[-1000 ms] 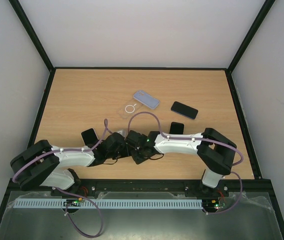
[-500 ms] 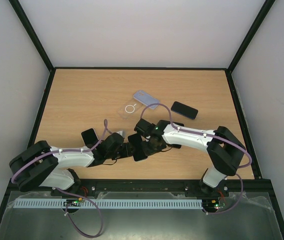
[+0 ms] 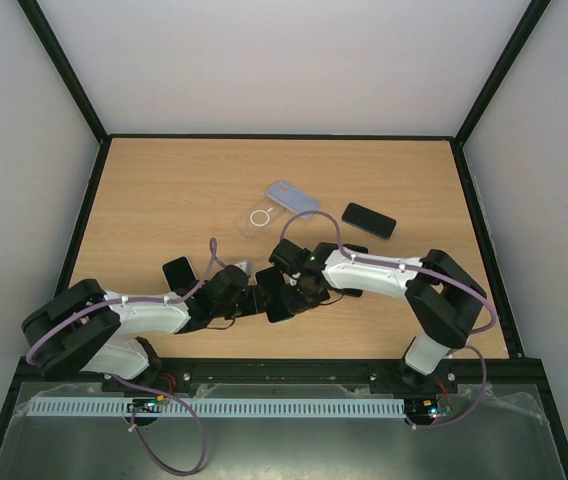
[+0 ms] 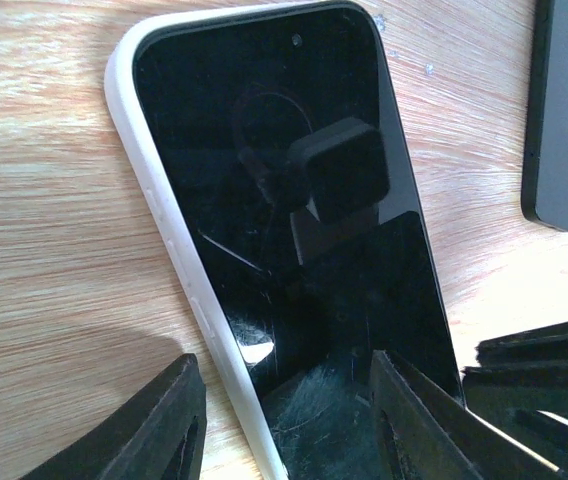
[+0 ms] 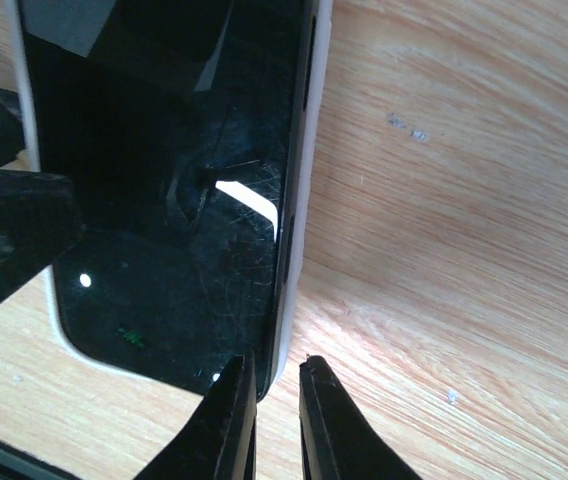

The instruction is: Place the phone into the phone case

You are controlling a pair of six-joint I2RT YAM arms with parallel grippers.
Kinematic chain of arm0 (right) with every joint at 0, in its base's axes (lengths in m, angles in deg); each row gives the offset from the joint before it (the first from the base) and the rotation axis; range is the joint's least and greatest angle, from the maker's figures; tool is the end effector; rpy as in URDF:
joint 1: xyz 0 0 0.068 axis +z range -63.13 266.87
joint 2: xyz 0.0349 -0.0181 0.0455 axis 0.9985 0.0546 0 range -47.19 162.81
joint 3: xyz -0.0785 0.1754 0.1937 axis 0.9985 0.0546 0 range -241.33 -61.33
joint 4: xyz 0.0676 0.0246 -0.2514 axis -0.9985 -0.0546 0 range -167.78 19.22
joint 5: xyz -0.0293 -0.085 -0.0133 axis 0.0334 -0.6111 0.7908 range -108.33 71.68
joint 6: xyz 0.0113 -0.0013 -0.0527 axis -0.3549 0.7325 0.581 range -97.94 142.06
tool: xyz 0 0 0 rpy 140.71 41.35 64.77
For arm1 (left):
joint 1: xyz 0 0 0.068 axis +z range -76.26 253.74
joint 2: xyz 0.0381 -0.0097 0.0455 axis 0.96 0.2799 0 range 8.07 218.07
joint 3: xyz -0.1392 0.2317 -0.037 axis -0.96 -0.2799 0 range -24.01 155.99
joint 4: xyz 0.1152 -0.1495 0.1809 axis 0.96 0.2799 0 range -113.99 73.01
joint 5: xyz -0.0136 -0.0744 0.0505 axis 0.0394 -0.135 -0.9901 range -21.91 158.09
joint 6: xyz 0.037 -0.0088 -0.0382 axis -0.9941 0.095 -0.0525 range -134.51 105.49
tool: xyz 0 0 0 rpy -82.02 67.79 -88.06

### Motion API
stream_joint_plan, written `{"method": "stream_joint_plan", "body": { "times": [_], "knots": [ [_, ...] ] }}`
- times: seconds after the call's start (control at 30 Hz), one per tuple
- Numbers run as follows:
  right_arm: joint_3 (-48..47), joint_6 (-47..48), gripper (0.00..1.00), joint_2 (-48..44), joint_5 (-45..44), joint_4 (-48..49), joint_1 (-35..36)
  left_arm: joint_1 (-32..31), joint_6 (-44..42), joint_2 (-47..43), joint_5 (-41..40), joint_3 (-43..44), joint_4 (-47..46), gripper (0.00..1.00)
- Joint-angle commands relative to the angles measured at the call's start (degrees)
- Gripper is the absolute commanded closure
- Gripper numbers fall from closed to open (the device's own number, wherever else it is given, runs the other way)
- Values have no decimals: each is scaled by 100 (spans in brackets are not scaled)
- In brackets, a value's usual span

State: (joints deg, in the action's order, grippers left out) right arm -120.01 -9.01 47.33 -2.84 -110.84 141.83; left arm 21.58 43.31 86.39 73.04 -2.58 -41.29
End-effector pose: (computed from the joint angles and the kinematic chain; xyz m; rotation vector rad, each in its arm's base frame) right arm 0.1650 0.2518 0.1769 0.6892 -3.0075 -0.5670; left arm 0.1417 -0.1875 0.1298 -0.0728 2.5102 -1.0299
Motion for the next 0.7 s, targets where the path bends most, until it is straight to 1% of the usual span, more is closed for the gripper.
{"method": "stream_joint_plan", "body": {
  "times": [0.0,0.07,0.2,0.5,0.67],
  "knots": [
    [179,15,91,241,-58,50,-35,21,-79,118,43,-43,253,52],
    [225,47,92,302,53,99,-29,20,-84,118,41,-57,247,52],
    [287,121,98,500,148,76,-26,21,-81,160,36,-38,251,53],
    [636,226,98,1037,113,43,16,86,-74,136,-7,-103,314,53],
    [539,215,98,1416,-193,-43,127,103,-74,148,-18,-109,323,53]
  ]
}}
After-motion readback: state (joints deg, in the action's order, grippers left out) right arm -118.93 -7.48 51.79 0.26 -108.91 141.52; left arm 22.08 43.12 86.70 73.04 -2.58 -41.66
